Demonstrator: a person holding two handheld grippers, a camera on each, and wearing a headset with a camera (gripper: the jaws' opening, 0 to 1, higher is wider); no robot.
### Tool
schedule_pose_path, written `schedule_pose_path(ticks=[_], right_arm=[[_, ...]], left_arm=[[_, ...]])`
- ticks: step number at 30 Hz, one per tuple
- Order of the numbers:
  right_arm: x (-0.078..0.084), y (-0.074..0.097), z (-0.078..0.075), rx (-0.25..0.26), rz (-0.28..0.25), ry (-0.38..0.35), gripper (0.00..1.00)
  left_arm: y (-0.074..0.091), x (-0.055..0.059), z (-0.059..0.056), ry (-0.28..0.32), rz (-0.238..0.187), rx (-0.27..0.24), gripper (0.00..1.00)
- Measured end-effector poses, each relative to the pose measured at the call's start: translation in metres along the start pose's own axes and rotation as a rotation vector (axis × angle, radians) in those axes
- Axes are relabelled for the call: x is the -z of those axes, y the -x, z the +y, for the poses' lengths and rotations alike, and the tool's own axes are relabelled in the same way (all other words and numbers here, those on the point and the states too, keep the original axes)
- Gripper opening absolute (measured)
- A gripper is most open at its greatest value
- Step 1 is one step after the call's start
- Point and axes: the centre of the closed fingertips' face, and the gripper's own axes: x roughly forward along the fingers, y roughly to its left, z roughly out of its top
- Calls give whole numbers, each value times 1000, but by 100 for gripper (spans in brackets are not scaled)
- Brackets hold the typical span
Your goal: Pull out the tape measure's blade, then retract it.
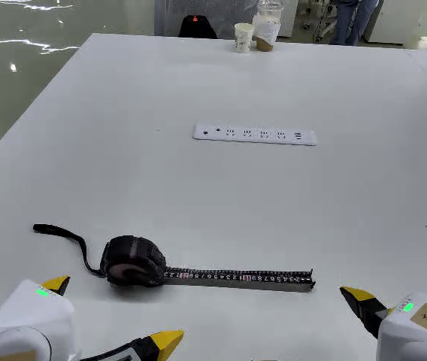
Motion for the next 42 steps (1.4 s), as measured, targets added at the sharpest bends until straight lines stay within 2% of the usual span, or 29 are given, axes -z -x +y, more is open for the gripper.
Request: schedule_pose_path(ticks=[8, 19, 23, 27, 30, 35, 42], right_arm=[[1, -2, -2, -28, 6, 20, 96], [5, -7, -10, -56, 34, 51, 96], [7, -8, -11, -74, 56, 110, 96], [6, -10, -16, -80, 61, 125, 96], [5, -11, -18, -94, 45, 140, 94], [11, -15, -23, -109, 63, 151, 92], [10, -18, -30, -128, 64, 176, 86]], left_arm=[[-4, -1, 3, 27, -2, -21, 99], [-10, 1, 5, 35, 10, -33, 99], [-13, 3, 5, 35, 17, -38, 99], [-16, 3, 5, 37, 23, -39, 99], [-18, 1, 6, 42, 20, -42, 99], [-23, -1, 7, 54, 19, -45, 98], [-31, -3, 10, 60, 19, -52, 98]])
